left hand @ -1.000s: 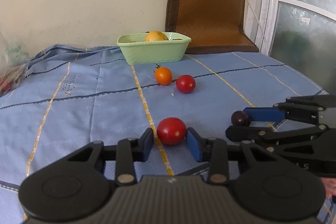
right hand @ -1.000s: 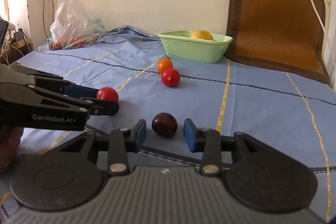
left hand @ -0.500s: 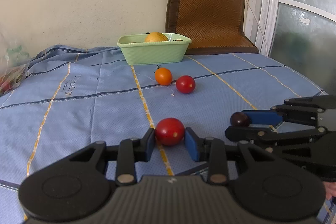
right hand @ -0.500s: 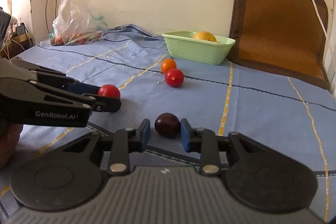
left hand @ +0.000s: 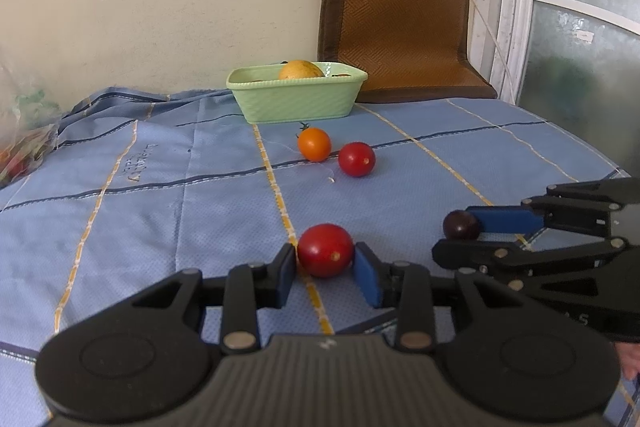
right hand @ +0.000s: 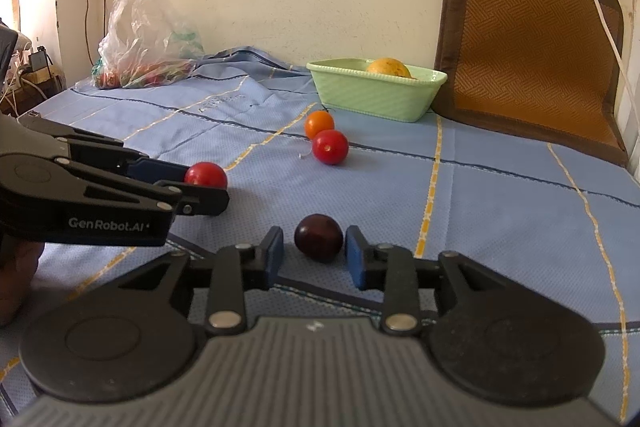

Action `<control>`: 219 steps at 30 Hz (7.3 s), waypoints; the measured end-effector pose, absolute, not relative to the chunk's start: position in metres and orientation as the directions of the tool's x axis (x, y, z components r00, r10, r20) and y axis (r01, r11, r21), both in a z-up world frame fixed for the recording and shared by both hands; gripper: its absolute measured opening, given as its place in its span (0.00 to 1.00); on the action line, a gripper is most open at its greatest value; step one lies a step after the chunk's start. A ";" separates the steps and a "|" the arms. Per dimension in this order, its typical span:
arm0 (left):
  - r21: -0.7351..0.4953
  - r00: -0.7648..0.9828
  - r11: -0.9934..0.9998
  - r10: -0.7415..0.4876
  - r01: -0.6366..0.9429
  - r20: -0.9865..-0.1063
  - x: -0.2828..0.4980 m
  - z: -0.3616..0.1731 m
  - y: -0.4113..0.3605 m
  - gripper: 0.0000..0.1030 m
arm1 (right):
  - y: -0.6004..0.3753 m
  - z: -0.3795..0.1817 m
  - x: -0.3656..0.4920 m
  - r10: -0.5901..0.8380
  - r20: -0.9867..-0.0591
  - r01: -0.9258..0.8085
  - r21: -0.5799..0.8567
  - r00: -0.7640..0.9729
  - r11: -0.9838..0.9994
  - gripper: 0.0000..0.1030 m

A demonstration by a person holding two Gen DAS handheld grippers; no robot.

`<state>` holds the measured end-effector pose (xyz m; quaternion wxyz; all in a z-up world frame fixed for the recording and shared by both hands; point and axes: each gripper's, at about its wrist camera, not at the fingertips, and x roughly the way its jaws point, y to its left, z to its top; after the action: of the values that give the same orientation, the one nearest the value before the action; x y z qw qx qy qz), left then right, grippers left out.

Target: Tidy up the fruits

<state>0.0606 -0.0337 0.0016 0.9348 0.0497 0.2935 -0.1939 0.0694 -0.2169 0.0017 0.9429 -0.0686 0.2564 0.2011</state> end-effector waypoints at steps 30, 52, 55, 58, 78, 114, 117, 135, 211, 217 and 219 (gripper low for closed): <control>-0.032 0.750 0.920 -0.338 0.391 -0.568 0.062 0.002 -0.033 0.31 | -0.220 0.001 0.068 0.350 -0.513 -0.412 -0.007 0.784 0.911 0.38; 0.047 0.826 0.924 -0.316 0.380 -0.467 0.211 0.077 -0.052 0.30 | -0.233 0.050 0.181 0.392 -0.376 -0.402 0.056 0.839 0.914 0.27; 0.062 0.817 0.926 -0.295 0.372 -0.496 0.254 0.071 -0.063 0.30 | -0.229 0.050 0.224 0.394 -0.377 -0.391 0.088 0.838 0.916 0.27; 0.063 0.796 0.928 -0.279 0.367 -0.537 0.287 0.059 -0.070 0.30 | -0.228 0.045 0.258 0.380 -0.387 -0.374 0.094 0.840 0.923 0.27; -0.110 0.768 0.937 -0.337 0.333 -0.545 0.247 0.057 -0.030 0.43 | -0.244 0.041 0.245 0.406 -0.359 -0.372 0.161 0.841 0.914 0.39; 0.001 0.831 0.993 -0.097 0.116 -0.548 0.082 0.009 -0.030 0.46 | -0.252 -0.002 0.089 0.402 -0.437 -0.273 0.329 0.804 0.904 0.40; -0.003 0.828 0.993 -0.099 0.117 -0.551 0.082 0.009 -0.029 0.46 | -0.252 -0.002 0.089 0.407 -0.439 -0.277 0.331 0.801 0.902 0.40; -0.040 0.807 0.990 -0.132 0.133 -0.576 0.087 0.006 -0.026 0.47 | -0.249 -0.002 0.093 0.413 -0.450 -0.283 0.330 0.792 0.901 0.42; 0.036 0.809 0.996 -0.045 0.082 -0.587 0.086 0.004 -0.034 0.54 | -0.252 -0.003 0.093 0.452 -0.428 -0.311 0.360 0.782 0.879 0.50; -0.057 0.779 0.984 -0.167 0.167 -0.604 0.097 0.007 -0.021 0.58 | -0.250 -0.003 0.093 0.455 -0.436 -0.321 0.348 0.777 0.881 0.51; -0.079 0.773 0.973 -0.220 0.216 -0.595 0.107 0.016 -0.017 0.58 | -0.251 -0.002 0.094 0.466 -0.440 -0.334 0.346 0.768 0.877 0.51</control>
<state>0.1073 -0.0171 0.0159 0.9416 -0.0032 0.3162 -0.1158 0.0936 -0.2509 -0.0022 0.9318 0.1248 0.2648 0.2146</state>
